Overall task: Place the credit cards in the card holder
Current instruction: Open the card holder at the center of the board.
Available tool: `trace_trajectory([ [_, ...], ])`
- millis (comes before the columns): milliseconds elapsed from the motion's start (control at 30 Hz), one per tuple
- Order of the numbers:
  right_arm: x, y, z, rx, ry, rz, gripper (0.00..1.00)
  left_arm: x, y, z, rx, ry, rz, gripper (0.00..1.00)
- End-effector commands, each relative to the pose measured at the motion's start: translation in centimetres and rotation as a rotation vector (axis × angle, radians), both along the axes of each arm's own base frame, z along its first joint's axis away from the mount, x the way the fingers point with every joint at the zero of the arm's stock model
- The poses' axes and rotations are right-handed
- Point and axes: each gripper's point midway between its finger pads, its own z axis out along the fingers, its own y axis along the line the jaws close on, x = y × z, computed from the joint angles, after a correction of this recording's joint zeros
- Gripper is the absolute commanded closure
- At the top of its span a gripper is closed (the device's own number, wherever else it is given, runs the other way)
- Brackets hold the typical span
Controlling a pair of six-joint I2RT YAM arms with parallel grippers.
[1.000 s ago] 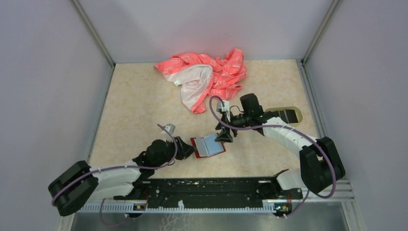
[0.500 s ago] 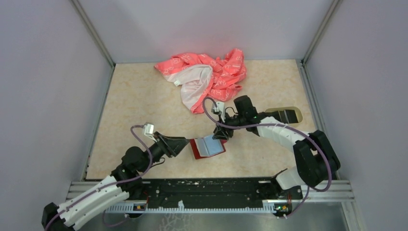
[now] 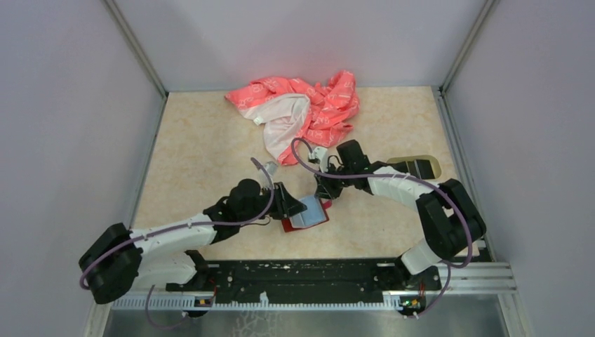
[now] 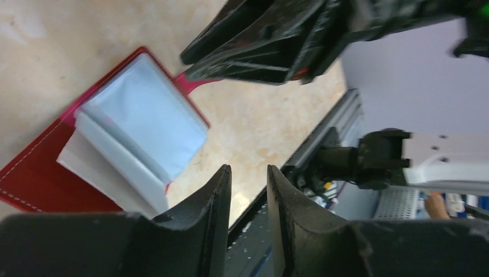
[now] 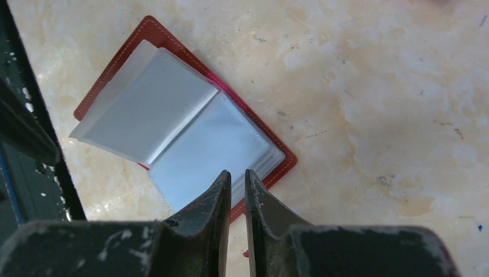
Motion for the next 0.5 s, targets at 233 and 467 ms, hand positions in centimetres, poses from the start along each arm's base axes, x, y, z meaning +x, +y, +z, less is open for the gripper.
trace_trajectory([
  [233, 1.1, 0.8, -0.4, -0.07, -0.011, -0.002, 0.88, 0.7, 1.5, -9.1, 0.333, 0.136, 0.068, 0.54],
  [467, 1.3, 0.7, -1.2, -0.143, -0.048, -0.005, 0.9, 0.6, 1.6, -11.6, 0.385, 0.171, 0.063, 0.44],
])
